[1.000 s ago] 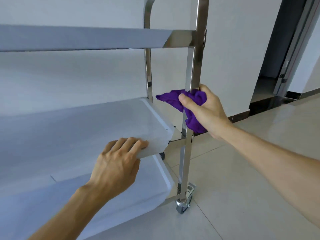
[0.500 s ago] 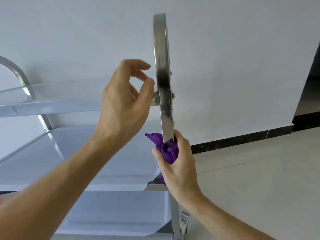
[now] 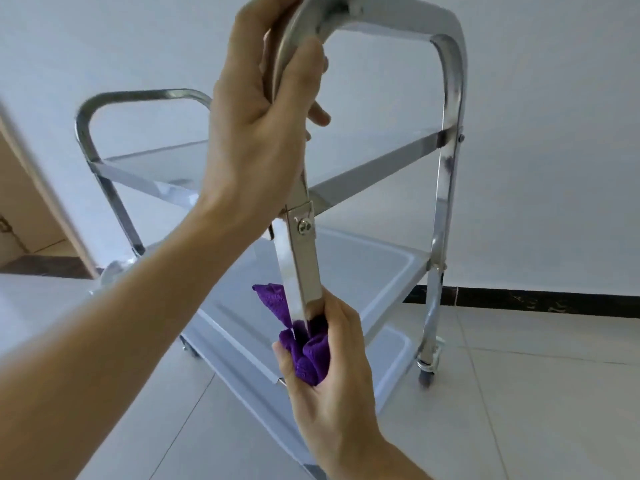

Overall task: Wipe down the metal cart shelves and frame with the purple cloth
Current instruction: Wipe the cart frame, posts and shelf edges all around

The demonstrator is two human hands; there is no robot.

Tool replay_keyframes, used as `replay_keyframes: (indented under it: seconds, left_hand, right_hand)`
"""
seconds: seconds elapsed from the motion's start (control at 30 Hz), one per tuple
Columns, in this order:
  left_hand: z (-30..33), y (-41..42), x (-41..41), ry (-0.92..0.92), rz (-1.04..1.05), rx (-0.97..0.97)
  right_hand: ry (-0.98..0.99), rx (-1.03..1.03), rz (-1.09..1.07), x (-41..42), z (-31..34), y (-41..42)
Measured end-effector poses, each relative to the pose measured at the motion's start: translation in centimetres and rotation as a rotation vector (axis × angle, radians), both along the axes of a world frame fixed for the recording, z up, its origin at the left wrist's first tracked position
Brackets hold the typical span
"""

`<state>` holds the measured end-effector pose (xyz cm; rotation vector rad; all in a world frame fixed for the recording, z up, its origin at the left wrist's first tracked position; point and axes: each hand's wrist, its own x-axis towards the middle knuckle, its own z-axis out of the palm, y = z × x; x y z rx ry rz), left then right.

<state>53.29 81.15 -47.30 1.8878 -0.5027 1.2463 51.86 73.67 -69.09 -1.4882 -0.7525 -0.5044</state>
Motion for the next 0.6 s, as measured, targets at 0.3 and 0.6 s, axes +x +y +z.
replay_keyframes:
  seconds: [0.3, 0.6]
  left_hand:
    - [0.5, 9.0, -9.7, 0.030, 0.155, -0.038]
    - [0.5, 17.0, -16.0, 0.044, 0.281, -0.119]
  right_hand:
    - [0.104, -0.029, 0.441, -6.6, 1.3, 7.4]
    - [0.165, 0.029, 0.637, -10.6, 4.4, 11.2]
